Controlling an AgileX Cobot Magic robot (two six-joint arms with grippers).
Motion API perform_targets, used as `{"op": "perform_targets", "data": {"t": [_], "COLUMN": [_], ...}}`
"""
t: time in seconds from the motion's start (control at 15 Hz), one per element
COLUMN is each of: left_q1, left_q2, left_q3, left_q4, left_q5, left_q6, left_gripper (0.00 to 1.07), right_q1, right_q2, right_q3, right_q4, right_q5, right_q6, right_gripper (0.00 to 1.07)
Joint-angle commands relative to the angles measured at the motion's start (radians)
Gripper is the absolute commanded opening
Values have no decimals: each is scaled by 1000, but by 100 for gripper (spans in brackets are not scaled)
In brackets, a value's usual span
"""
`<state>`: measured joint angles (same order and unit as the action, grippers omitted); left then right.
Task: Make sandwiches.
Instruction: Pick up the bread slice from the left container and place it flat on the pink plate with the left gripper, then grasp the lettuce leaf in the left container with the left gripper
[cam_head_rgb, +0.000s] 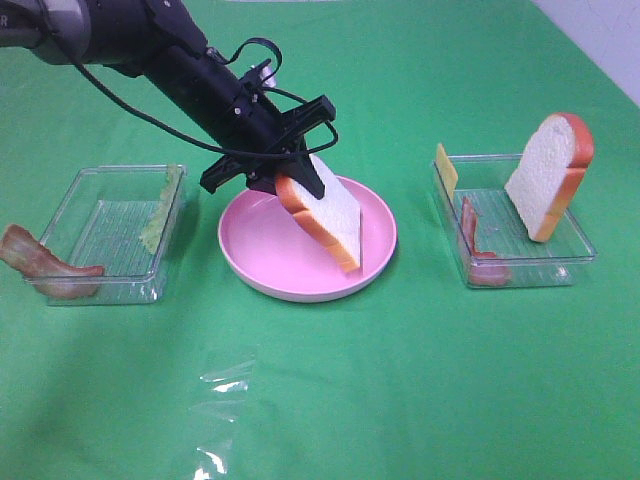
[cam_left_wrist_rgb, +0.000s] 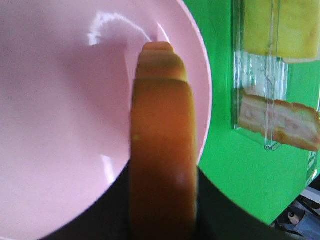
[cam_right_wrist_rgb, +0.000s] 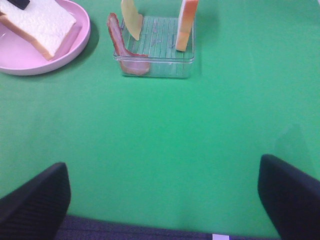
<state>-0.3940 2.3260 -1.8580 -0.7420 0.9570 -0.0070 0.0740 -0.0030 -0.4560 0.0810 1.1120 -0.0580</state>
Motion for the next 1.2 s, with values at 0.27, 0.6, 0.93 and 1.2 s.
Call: {"op": "perform_targets", "data": {"t": [0.27,0.6,0.93,1.2], "left_q1": [-12,-12,-12,-12], "left_q2": [23,25,-17,-41], "left_q3": [4,3,-155,-288], "left_q4": [-37,-6,286,343], "left_q5": [-13,0,259,364], "left_q6": [7,27,-42,-87], "left_gripper": [18,75,89,89], "right_q1": [-1,-1,-1,-1], "right_q2": [-28,-28,-28,-28], "right_q3": [3,3,3,3], "right_q4": [2,2,2,2], "right_q5": [-11,-11,-11,-11], "right_q6": [6,6,6,6], "right_gripper": [98,98,98,98]}}
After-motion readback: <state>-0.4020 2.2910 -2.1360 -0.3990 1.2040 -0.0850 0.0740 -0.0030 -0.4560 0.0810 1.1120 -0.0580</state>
